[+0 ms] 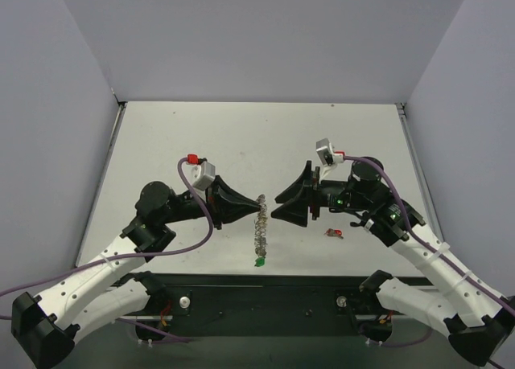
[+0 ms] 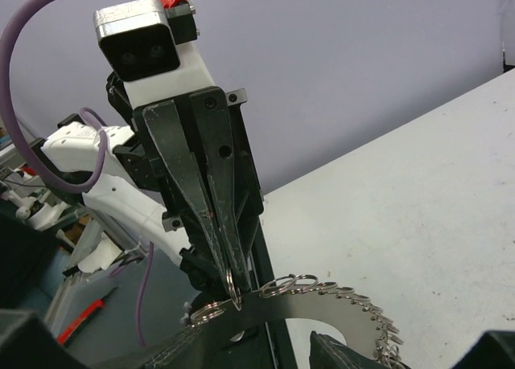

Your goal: Put the keys on the keyring

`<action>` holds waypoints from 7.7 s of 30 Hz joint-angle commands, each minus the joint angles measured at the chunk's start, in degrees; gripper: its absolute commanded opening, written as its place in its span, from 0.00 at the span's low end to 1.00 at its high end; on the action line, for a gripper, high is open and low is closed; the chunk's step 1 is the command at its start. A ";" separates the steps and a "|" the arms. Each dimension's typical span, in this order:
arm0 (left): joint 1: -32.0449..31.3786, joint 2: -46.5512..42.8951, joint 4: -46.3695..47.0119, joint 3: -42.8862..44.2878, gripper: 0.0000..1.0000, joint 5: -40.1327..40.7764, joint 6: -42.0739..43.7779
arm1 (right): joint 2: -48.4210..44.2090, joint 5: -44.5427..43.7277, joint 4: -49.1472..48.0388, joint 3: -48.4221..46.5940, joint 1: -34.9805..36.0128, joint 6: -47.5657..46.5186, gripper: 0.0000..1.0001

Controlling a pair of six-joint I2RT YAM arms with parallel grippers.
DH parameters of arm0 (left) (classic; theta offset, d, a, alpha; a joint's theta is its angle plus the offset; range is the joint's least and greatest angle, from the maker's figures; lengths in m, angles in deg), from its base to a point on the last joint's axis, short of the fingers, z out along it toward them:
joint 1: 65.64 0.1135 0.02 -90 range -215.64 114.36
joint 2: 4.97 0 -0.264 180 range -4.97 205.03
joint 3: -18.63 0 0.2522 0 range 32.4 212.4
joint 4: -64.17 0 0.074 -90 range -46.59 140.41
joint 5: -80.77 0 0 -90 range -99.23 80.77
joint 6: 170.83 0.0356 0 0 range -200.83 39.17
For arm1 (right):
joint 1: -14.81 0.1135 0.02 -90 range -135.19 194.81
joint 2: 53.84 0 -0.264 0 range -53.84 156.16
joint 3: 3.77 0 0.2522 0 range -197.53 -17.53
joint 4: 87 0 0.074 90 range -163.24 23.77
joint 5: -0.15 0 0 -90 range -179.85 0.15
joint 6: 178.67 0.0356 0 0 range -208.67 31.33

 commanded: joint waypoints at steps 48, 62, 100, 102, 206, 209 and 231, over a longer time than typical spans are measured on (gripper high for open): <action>-0.14 -1.16 -6.05 6.41 0.34 -3.47 4.51 | 3.45 2.76 1.24 -3.98 2.84 -4.88 0.00; -0.32 4.28 -39.24 22.66 0.55 -8.83 18.83 | 7.75 -0.31 28.99 -15.49 3.72 -17.89 0.00; -7.97 14.83 -49.92 27.24 0.42 -9.01 26.93 | 20.24 -7.26 47.83 -32.28 17.00 -27.05 0.00; -7.97 15.27 -49.74 27.15 0.42 -9.10 26.75 | 19.89 -7.35 47.48 -32.11 17.08 -26.87 0.00; -7.97 -1.86 18.81 -0.62 0.00 13.05 -7.17 | -1.74 -26.16 -13.08 -2.92 16.47 -6.66 0.18; -7.97 -1.07 19.07 -0.27 0.00 11.56 -7.35 | -0.77 -25.72 -12.99 -3.80 16.12 -5.43 0.08; -7.97 -5.81 -1.65 5.00 0.46 11.20 0.91 | -0.59 -20.10 -1.66 -7.93 14.18 -9.46 0.00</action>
